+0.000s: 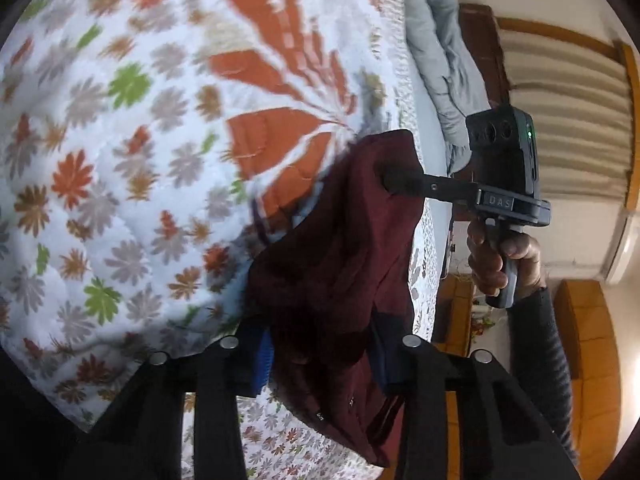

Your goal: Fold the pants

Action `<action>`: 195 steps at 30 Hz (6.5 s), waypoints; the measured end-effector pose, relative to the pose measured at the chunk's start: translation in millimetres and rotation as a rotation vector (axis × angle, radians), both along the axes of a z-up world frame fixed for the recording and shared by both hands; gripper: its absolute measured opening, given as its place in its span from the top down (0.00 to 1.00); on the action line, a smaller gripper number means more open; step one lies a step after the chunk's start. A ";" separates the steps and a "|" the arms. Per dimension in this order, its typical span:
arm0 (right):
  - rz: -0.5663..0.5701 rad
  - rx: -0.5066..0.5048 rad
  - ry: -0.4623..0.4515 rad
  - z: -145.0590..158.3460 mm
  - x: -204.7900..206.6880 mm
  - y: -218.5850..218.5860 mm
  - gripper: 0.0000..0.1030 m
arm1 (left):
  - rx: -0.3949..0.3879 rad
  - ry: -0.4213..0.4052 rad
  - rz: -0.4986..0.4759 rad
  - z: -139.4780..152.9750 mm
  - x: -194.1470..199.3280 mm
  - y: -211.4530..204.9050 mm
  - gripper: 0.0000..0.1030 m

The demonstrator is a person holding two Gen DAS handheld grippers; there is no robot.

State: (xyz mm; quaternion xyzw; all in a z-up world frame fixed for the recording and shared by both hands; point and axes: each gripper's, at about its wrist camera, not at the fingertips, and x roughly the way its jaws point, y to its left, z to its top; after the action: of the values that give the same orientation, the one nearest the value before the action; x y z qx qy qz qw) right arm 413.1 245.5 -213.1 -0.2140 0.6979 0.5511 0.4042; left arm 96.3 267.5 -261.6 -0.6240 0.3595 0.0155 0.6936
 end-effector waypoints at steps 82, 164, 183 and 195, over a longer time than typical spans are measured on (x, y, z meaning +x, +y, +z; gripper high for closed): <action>-0.570 0.213 -0.638 263.8 -106.7 -405.2 0.81 | 0.626 -0.459 -0.687 268.9 45.7 -304.8 0.68; -0.794 0.221 -0.603 95.6 -148.1 -613.0 0.82 | 0.748 -0.300 -1.094 144.9 105.5 -511.0 0.67; -1.028 0.156 -0.511 55.6 -167.0 -662.6 0.62 | 0.662 -0.311 -1.121 132.9 89.2 -520.2 0.32; -1.629 0.332 -0.163 58.9 -208.0 -710.6 0.10 | 0.622 -0.415 -0.867 177.4 108.7 -361.3 0.22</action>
State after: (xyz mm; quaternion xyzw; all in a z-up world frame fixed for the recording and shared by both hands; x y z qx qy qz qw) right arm 205.2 -465.1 -154.2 0.3806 0.5127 0.1650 0.7517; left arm 204.9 -93.8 -84.2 -0.1760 0.4175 -0.2884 0.8436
